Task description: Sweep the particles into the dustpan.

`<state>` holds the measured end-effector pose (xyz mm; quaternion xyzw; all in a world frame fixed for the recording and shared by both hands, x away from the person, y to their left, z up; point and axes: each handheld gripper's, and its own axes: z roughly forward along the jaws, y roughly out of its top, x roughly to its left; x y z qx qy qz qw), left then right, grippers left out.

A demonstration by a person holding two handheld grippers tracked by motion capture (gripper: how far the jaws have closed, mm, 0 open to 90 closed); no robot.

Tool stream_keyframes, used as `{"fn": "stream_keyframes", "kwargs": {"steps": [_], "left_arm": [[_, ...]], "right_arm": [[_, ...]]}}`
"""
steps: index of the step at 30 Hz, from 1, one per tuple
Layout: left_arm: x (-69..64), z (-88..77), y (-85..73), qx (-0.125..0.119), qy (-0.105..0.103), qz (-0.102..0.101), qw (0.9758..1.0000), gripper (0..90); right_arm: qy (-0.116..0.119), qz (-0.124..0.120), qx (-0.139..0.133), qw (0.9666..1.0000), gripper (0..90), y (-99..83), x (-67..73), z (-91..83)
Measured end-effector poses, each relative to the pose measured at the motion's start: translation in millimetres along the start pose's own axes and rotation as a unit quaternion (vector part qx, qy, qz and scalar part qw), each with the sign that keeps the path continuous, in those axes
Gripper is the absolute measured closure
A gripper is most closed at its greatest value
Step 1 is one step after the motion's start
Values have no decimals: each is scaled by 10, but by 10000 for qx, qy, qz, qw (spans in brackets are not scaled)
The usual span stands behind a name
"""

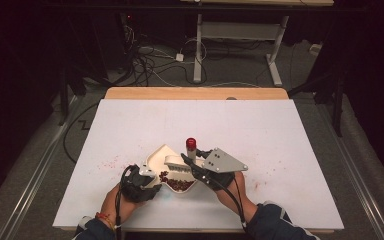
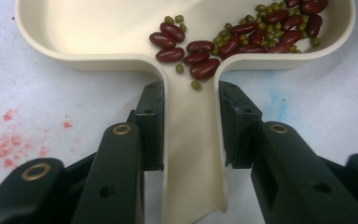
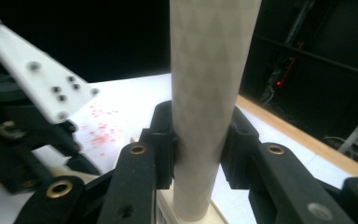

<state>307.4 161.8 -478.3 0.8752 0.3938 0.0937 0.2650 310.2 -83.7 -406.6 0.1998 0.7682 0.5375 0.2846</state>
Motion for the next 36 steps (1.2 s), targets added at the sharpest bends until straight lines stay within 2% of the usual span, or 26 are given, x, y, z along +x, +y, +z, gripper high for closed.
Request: {"fn": "stream_keyframes", "kwargs": {"steps": [3,7,11,12,17,19,23,31,36], "left_arm": [[-4,-4,-2,1,22,25,10000,631],[-4,-4,-5,5,31,42,10000,631],[-4,-2,-11,1,34,56,10000,632],[2,-1,-12,-3,12,47,10000,631],[5,-3,-11,-19,22,65,10000,632],[10,-4,-9,-16,13,67,10000,632],[7,-10,-4,-23,26,74,10000,631],[30,-18,5,-41,41,50,10000,631],[45,-15,12,-31,28,49,10000,631]], "right_arm": [[-53,-9,-79,10000,702,-24,-51,98],[4,-85,-48,10000,702,-53,-82,242],[305,-112,-39,9995,702,-83,-58,329],[351,-196,-28,9992,702,-76,-36,336],[560,-394,46,9976,702,-67,58,280],[621,-370,69,9974,702,-66,56,247],[574,-386,175,9975,702,-53,36,190],[649,-164,198,9976,702,-31,-5,104],[490,-210,146,9985,702,3,-10,58]]}}
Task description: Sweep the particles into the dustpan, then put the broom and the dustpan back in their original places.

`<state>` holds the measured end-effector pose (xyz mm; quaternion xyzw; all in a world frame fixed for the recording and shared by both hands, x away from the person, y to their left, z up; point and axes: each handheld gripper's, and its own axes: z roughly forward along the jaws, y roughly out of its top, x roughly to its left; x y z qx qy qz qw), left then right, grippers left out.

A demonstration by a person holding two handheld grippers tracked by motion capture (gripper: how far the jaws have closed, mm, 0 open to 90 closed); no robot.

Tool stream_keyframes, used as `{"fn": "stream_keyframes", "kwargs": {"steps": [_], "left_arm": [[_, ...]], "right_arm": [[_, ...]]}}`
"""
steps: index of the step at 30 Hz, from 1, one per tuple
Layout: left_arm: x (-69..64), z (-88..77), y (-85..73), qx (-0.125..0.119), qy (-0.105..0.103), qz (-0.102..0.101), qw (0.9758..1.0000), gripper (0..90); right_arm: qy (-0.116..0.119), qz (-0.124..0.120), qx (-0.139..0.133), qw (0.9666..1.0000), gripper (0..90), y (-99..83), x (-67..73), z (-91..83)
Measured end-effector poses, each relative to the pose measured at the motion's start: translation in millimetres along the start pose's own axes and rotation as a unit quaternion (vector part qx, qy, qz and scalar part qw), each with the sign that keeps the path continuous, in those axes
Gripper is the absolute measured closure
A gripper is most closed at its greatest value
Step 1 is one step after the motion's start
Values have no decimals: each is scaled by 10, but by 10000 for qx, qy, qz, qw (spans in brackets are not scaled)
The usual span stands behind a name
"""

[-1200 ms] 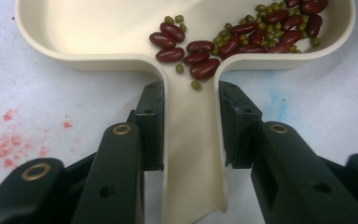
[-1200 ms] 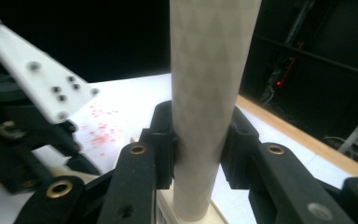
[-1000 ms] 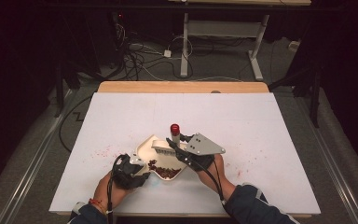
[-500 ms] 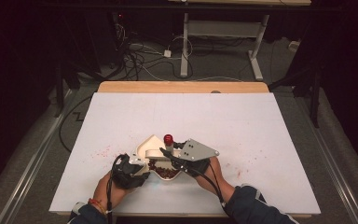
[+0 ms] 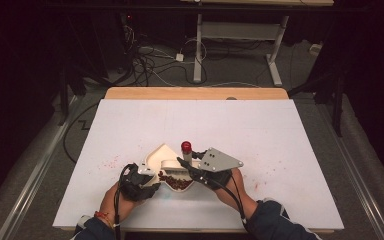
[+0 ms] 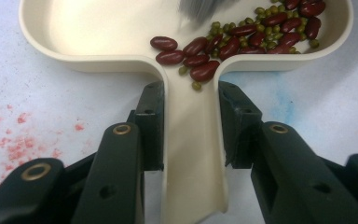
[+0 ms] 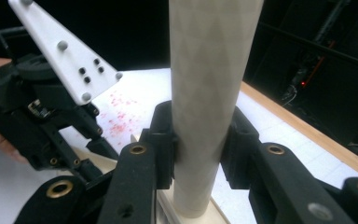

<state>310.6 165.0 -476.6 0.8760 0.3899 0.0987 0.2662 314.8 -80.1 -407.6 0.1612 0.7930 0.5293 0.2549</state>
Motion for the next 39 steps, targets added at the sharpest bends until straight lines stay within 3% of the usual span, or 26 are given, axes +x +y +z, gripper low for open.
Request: {"fn": "stream_keyframes", "kwargs": {"steps": [11,21,29,39], "left_arm": [[25,-7,-9,-36,-45,-24,10000,632],[20,-13,-2,-90,11,-20,10000,635],[22,-14,28,-111,55,-13,9999,634],[14,-33,29,-142,82,-4,9999,634]], "right_arm": [[-124,172,-177,9996,701,97,-161,-140],[-483,304,-240,9981,701,95,-433,-501],[-609,416,-171,9971,701,69,-590,-730],[-771,443,-137,9959,701,-14,-687,-998]]}}
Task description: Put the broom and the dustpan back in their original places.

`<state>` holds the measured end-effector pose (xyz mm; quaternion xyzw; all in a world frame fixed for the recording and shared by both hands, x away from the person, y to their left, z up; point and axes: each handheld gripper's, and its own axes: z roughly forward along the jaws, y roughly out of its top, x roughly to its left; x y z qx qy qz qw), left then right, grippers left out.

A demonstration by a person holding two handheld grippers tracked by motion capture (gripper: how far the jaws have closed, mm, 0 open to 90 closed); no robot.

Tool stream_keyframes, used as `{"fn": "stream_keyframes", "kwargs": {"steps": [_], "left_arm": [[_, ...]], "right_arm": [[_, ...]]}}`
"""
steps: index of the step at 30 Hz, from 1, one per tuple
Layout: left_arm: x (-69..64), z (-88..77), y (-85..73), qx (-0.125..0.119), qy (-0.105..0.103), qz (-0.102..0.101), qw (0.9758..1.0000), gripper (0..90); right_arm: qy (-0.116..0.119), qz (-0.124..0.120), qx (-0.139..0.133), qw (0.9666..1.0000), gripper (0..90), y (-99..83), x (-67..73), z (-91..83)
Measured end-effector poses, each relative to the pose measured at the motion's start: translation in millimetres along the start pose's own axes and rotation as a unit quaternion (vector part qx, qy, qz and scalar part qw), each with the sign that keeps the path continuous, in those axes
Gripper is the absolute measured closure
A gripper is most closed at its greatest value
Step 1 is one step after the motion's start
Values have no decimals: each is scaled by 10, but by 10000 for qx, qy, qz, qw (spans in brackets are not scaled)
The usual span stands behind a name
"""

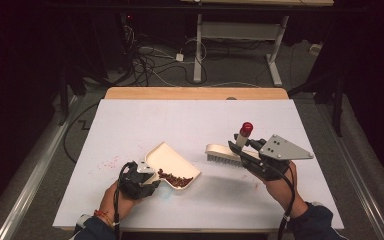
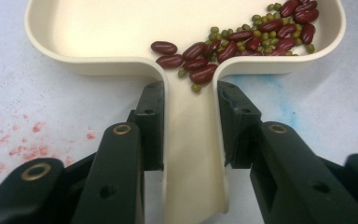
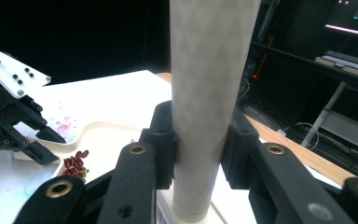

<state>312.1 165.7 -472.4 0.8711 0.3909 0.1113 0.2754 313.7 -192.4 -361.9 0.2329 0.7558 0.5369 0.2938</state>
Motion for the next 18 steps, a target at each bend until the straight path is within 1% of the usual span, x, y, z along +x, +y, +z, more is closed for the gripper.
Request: {"fn": "stream_keyframes", "kwargs": {"steps": [5,9,17,18], "left_arm": [[14,-6,-3,-14,-12,-8,10000,634],[13,-9,-4,-32,-1,-25,10000,634],[30,-17,-8,-45,28,-50,10000,634],[30,-16,-9,-65,54,-87,9999,634]], "right_arm": [[-68,35,91,9999,700,-43,-69,-79],[-98,1,199,9998,701,-77,-111,-144],[-200,52,311,9993,701,-162,-241,-342],[-214,74,329,9992,700,-179,-258,-366]]}}
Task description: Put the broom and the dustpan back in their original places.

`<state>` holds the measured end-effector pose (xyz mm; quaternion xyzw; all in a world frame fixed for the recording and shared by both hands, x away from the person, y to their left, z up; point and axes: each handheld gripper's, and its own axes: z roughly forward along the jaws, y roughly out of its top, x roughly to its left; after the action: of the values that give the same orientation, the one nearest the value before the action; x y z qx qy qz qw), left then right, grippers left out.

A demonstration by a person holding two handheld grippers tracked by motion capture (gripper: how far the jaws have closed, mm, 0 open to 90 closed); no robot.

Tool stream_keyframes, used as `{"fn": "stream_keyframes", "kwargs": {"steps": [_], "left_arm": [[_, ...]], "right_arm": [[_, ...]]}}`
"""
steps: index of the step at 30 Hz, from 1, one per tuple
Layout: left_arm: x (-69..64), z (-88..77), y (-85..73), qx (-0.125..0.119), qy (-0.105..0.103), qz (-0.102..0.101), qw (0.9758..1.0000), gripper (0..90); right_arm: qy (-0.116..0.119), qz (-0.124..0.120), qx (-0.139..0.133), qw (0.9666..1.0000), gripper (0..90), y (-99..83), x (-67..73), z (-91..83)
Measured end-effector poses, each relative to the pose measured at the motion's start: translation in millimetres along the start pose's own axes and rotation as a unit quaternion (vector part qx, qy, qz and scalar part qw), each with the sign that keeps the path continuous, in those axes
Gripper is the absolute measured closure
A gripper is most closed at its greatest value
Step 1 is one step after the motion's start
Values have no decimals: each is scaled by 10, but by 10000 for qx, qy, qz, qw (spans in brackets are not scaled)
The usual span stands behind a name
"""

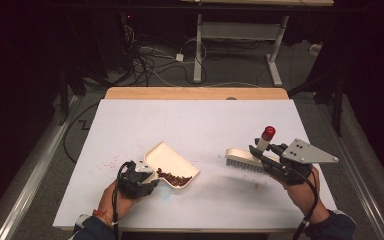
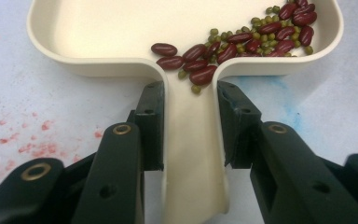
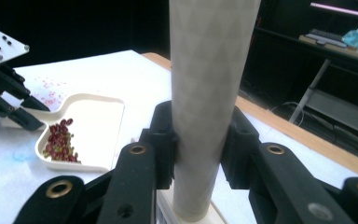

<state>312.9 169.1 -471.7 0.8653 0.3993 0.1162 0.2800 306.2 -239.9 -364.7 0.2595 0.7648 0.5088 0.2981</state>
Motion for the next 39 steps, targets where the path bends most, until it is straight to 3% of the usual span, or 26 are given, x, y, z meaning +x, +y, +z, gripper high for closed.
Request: {"fn": "stream_keyframes", "kwargs": {"steps": [12,15,22,39], "left_arm": [[59,10,-17,-56,132,-117,9998,633],[91,19,-24,-58,188,-166,9997,634],[162,18,-42,-112,304,-324,9990,633],[381,-11,-87,-287,643,-757,9946,634]], "right_arm": [[101,46,299,9995,700,-155,-134,-276],[20,122,353,9993,700,-204,-179,-342],[135,296,433,9985,700,-268,-266,-464],[514,372,700,9955,700,-278,-314,-510]]}}
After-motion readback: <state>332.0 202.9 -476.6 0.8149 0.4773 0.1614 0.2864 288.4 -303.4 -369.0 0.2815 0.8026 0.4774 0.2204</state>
